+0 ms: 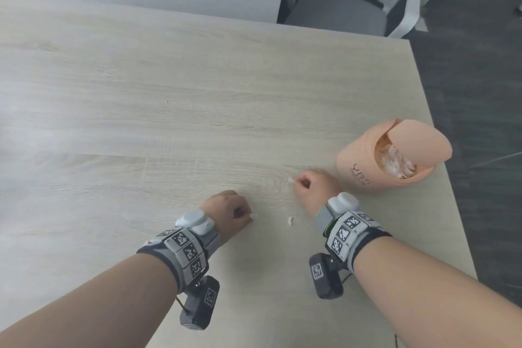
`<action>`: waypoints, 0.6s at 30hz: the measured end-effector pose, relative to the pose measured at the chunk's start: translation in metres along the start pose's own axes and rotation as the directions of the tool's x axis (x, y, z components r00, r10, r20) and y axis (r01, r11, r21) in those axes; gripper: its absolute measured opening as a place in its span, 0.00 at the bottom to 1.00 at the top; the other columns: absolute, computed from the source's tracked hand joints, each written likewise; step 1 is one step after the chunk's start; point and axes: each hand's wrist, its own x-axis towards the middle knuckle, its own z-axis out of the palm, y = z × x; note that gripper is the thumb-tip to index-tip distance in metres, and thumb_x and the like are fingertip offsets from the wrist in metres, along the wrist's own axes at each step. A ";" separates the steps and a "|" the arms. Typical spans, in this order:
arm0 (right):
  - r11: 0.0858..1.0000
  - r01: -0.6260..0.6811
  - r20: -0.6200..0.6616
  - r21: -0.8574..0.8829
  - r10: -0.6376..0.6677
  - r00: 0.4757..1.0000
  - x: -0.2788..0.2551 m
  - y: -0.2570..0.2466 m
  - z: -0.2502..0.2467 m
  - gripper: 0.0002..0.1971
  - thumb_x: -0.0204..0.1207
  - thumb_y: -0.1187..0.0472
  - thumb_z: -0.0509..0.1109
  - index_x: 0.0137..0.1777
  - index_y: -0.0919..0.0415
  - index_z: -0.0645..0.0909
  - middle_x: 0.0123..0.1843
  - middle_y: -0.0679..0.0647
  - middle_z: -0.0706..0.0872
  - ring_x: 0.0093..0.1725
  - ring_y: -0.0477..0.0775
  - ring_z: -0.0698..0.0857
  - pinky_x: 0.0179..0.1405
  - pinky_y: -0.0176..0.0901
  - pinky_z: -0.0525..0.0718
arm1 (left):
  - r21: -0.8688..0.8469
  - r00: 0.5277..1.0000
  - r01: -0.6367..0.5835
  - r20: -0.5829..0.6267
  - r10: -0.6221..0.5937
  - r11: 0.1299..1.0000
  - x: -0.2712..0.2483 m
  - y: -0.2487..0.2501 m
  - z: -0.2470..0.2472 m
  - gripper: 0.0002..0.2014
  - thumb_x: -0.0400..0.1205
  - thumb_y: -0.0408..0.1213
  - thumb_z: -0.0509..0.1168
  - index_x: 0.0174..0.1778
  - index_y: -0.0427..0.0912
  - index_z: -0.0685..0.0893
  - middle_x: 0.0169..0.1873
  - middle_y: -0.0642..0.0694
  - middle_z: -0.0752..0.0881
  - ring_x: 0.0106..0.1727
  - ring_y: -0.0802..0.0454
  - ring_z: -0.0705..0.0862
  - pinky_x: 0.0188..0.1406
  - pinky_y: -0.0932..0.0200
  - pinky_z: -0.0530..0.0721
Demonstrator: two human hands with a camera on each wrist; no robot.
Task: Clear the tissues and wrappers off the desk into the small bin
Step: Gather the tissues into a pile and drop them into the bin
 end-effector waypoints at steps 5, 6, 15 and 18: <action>0.950 -0.226 -0.080 0.214 0.248 0.965 0.018 -0.008 -0.010 0.08 0.78 0.50 0.67 0.37 0.45 0.84 0.32 0.46 0.90 0.33 0.52 0.89 0.33 0.46 0.88 | 0.000 0.999 -0.026 0.019 0.026 1.000 0.001 -0.001 -0.002 0.08 0.78 0.54 0.69 0.35 0.59 0.80 0.39 0.57 0.81 0.41 0.57 0.80 0.38 0.63 0.75; 0.964 -0.217 -0.070 0.152 0.230 0.971 0.022 -0.009 -0.010 0.09 0.77 0.49 0.66 0.37 0.45 0.83 0.34 0.45 0.90 0.33 0.52 0.88 0.33 0.44 0.86 | -0.002 1.000 -0.027 0.015 0.027 1.000 0.001 -0.002 -0.001 0.08 0.78 0.54 0.69 0.35 0.59 0.80 0.39 0.57 0.81 0.41 0.57 0.81 0.39 0.62 0.76; 1.000 0.003 0.143 0.016 -0.005 0.990 0.007 -0.005 -0.014 0.05 0.74 0.57 0.73 0.37 0.48 0.87 0.43 0.43 0.83 0.41 0.46 0.82 0.42 0.39 0.74 | -0.015 0.999 -0.041 0.017 0.041 0.999 0.003 0.003 -0.003 0.09 0.78 0.53 0.69 0.36 0.54 0.83 0.39 0.56 0.82 0.41 0.55 0.81 0.39 0.60 0.79; 0.982 0.030 0.203 0.186 -0.068 0.977 -0.020 0.008 -0.004 0.11 0.70 0.58 0.79 0.31 0.41 0.86 0.41 0.45 0.85 0.41 0.41 0.82 0.43 0.37 0.77 | 0.007 0.999 -0.044 0.024 0.044 0.999 0.003 0.004 -0.003 0.09 0.78 0.52 0.69 0.36 0.55 0.81 0.38 0.57 0.81 0.41 0.55 0.81 0.37 0.63 0.75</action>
